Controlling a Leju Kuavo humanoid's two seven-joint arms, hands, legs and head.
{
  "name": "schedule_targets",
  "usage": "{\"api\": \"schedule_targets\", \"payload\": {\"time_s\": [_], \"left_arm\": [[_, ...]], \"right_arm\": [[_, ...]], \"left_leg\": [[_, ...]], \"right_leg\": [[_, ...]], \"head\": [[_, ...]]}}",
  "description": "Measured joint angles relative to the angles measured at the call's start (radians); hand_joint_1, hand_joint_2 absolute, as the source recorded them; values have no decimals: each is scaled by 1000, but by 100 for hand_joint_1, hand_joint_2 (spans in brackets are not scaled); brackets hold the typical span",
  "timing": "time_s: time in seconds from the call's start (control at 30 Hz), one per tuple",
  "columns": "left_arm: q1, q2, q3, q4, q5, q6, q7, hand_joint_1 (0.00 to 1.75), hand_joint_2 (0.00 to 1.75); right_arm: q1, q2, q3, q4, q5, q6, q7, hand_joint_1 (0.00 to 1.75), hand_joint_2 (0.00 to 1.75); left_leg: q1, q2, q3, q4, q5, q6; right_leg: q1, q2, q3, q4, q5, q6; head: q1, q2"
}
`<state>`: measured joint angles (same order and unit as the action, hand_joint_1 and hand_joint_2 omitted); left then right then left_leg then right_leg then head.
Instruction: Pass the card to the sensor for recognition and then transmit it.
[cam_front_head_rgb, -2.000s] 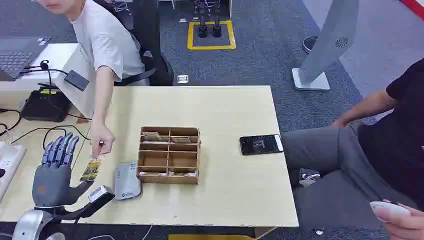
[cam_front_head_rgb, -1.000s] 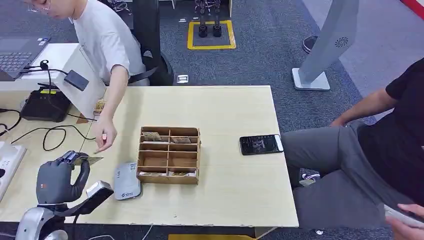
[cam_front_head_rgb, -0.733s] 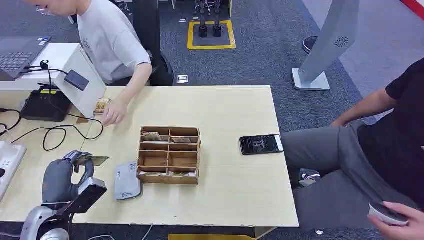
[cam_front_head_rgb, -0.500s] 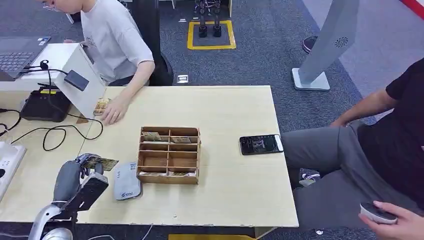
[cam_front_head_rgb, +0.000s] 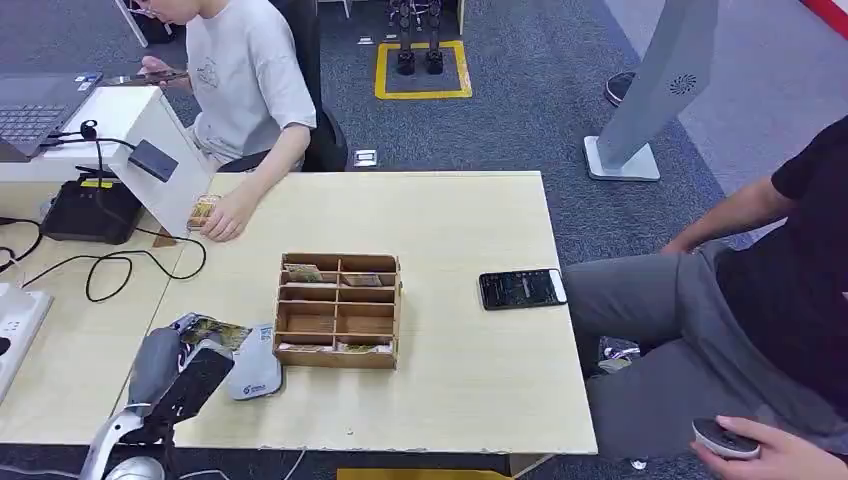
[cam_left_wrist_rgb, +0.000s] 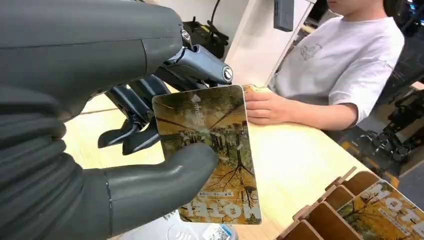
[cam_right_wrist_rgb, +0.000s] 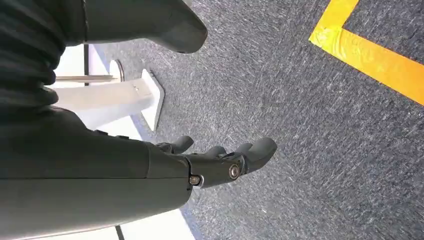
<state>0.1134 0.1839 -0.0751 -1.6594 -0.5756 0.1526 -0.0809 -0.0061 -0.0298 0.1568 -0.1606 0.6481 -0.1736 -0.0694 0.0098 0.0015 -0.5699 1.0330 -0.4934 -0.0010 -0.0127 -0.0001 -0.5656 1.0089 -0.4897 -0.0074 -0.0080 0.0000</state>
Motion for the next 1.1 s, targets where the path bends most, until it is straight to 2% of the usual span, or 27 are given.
{"api": "schedule_targets", "payload": {"time_s": [0.63,0.9,1.0,1.1], "left_arm": [[0,-21,0,28,0,1,11,175,175],[-4,-54,0,100,-26,63,12,175,175],[-17,-63,3,147,-58,87,49,175,175],[-24,-69,8,191,-64,100,50,175,175]], "right_arm": [[0,1,0,0,1,0,-1,0,175],[0,5,0,0,9,0,-1,0,175],[-1,6,0,0,10,0,-1,0,175],[0,8,-1,0,11,-1,-1,0,175]], "left_leg": [[0,0,0,0,0,0],[0,0,0,0,0,0],[0,0,0,0,0,0],[0,0,0,0,0,0]], "right_leg": [[0,0,0,0,0,0],[0,0,0,0,0,0],[0,0,0,0,0,0],[0,0,0,0,0,0]], "head": [[0,0],[0,0],[0,0],[0,0]]}}
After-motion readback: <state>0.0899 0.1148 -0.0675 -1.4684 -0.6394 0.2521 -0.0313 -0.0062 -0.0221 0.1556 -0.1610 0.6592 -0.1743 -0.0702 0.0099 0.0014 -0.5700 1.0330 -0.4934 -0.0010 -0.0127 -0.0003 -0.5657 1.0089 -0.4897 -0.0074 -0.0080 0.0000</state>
